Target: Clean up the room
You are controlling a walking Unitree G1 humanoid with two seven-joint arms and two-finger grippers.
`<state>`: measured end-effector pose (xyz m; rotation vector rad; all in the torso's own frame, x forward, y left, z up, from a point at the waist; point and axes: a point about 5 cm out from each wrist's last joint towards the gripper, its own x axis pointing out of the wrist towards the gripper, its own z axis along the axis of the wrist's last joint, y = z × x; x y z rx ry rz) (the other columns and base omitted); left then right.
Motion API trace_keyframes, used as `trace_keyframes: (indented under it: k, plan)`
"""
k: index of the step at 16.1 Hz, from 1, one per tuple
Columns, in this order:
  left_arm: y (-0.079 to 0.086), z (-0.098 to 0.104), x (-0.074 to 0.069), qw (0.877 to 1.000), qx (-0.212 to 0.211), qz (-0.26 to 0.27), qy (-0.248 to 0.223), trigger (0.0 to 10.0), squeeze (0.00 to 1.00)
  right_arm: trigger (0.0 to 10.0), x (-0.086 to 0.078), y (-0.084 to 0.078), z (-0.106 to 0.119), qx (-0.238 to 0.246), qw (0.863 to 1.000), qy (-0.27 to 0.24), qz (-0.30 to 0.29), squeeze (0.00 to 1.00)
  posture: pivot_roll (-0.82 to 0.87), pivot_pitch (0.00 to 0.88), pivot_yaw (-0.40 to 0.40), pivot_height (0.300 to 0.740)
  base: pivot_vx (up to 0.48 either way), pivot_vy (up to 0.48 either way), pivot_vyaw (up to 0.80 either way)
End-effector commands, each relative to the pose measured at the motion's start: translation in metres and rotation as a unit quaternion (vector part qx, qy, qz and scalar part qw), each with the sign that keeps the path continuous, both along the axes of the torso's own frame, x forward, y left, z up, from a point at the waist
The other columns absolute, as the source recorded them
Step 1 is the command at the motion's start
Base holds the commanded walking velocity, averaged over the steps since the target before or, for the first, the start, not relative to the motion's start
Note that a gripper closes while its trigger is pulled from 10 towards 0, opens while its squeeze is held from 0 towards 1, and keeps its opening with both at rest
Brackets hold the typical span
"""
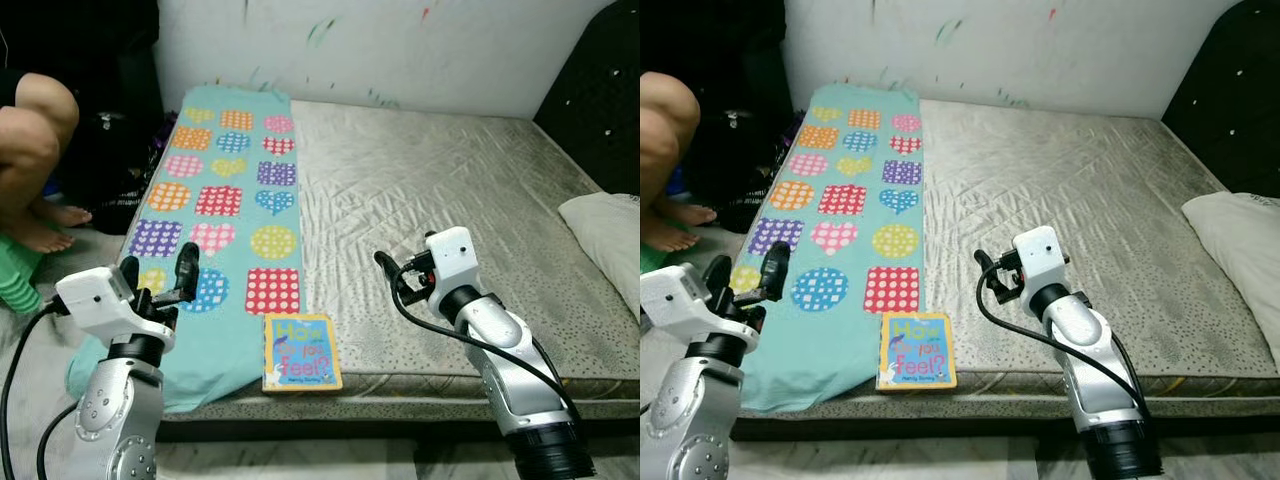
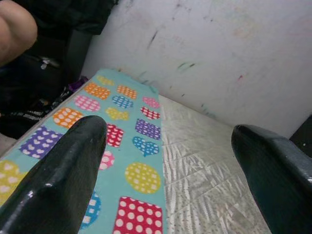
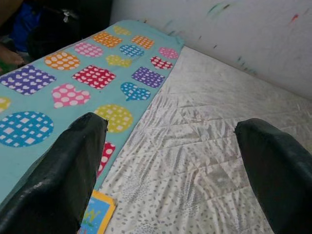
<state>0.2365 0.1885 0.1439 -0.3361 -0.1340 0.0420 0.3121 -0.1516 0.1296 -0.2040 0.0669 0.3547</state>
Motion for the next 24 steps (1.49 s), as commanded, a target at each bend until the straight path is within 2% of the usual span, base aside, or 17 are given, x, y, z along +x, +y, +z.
trace_keyframes:
  k: [1, 7, 13, 16, 24]
  plan:
    - [-0.0021, 0.0050, -0.0007, 1.000, 0.003, -0.008, -0.013, 10.0, 0.00, 10.0, 0.0007, -0.0052, 0.0025, -0.007, 1.000, -0.004, -0.004, 0.00, -0.01, 0.026, -0.094, 0.740, 0.349, 0.000, 0.00]
    - [-0.0032, 0.0050, 0.0001, 1.000, 0.008, -0.007, -0.009, 10.0, 0.00, 10.0, 0.0007, -0.0056, 0.0012, -0.010, 1.000, -0.005, -0.005, 0.00, -0.01, 0.024, -0.092, 0.740, 0.315, 0.000, 0.00]
    - [0.0033, -0.0012, 0.0030, 0.999, 0.005, 0.025, 0.019, 10.0, 0.00, 10.0, 0.0006, -0.0079, -0.0010, -0.013, 1.000, -0.003, -0.010, 0.00, -0.01, 0.029, -0.090, 0.740, 0.000, 0.000, 0.00]
    - [0.0029, -0.0009, 0.0035, 1.000, 0.002, 0.022, 0.017, 10.0, 0.00, 10.0, 0.0006, -0.0084, -0.0012, -0.013, 1.000, -0.002, -0.012, 0.00, -0.01, 0.029, -0.090, 0.740, 0.000, 0.000, 0.00]
    - [0.0010, 0.0000, 0.0039, 1.000, -0.005, 0.016, 0.013, 10.0, 0.00, 10.0, 0.0010, -0.0098, -0.0005, -0.020, 1.000, -0.005, -0.011, 0.00, -0.02, 0.031, -0.092, 0.740, 0.000, 0.456, 0.00]
